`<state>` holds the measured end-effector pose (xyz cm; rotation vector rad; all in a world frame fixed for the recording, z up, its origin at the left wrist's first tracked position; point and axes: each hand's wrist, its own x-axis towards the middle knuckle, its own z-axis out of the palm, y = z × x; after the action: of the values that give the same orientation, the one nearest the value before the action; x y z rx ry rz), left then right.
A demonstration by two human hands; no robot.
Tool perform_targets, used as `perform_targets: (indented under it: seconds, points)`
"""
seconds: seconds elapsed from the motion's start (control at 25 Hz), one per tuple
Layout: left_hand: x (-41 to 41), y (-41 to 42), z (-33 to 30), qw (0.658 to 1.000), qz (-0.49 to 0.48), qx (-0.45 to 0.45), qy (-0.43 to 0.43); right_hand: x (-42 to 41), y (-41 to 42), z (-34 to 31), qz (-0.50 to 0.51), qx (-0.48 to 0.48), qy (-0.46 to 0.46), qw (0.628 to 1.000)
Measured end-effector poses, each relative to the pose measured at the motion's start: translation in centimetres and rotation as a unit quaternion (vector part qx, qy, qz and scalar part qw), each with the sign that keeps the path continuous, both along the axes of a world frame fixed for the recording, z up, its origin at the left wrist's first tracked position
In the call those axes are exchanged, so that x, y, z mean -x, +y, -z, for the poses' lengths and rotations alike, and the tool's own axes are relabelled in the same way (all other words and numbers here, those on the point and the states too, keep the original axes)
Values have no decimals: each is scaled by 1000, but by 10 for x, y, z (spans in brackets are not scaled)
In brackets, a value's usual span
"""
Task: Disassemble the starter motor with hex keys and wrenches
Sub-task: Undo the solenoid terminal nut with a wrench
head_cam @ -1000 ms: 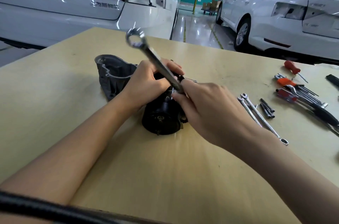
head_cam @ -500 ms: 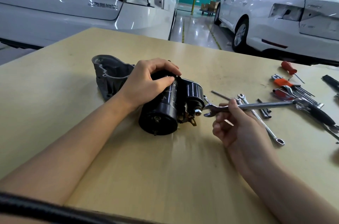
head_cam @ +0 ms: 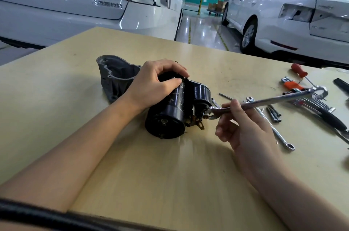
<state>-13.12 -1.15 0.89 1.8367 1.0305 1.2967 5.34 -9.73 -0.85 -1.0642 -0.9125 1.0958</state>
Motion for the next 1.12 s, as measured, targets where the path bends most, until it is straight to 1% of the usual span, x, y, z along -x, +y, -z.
perform_targets:
  seconds: [0.04, 0.08, 0.12, 0.16, 0.24, 0.32, 0.36, 0.4, 0.44, 0.48, 0.52, 0.56, 0.6, 0.64, 0.68, 0.72, 0.76, 0.84, 0.96, 1.12]
  points:
    - [1, 0, 0, 1000, 1, 1, 0, 0, 1, -2, 6, -23, -65, 998]
    - [1, 1, 0, 1000, 1, 2, -1, 1, 3, -5, 14, -51, -148, 988]
    - [0, 1, 1, 1000, 1, 2, -3, 2, 6, -10, 21, -81, -242, 967]
    - [0, 1, 1, 1000, 1, 0, -4, 4, 9, -16, 23, -111, -332, 936]
    - [-1, 2, 1, 1000, 2, -4, -8, 13, 13, -26, -1, -162, -476, 864]
    - [-1, 2, 1, 1000, 6, -8, -9, 24, 15, -31, -40, -187, -602, 775]
    - [-1, 2, 2, 1000, 8, -10, -5, 28, 14, -32, -53, -194, -651, 732]
    - [0, 3, 2, 1000, 8, -9, -1, 31, 13, -32, -58, -201, -673, 710]
    - [0, 3, 2, 1000, 6, -6, -2, 30, 13, -31, -54, -212, -670, 710]
    - [0, 2, 2, 1000, 3, -3, -6, 27, 13, -28, -38, -222, -637, 737]
    - [0, 2, 1, 1000, 1, -1, -9, 21, 11, -26, -9, -220, -573, 790]
    - [0, 2, 1, 1000, 0, 0, -8, 15, 10, -24, 21, -201, -478, 855]
    - [0, 2, 1, 1000, -1, 0, -4, 7, 8, -23, 39, -168, -362, 916]
    - [0, 2, 1, 1000, -3, -1, 0, 1, 6, -21, 42, -125, -243, 961]
    - [1, 2, 1, 1000, -3, -1, 1, -4, 4, -18, 41, -75, -149, 985]
    - [0, 1, 1, 1000, -2, -2, 0, -8, 2, -15, 38, -32, -86, 995]
    - [0, 1, 1, 1000, 0, -3, -3, -11, 1, -12, 32, 1, -43, 999]
    - [-1, 1, 0, 1000, -2, 0, -2, -11, 0, -9, 25, 35, 4, 999]
    - [0, 1, 0, 1000, 0, 0, 0, -8, -1, -6, 22, 30, 23, 999]
    - [-1, 1, 0, 1000, 1, 1, -1, -4, 0, -5, 17, 24, 3, 1000]
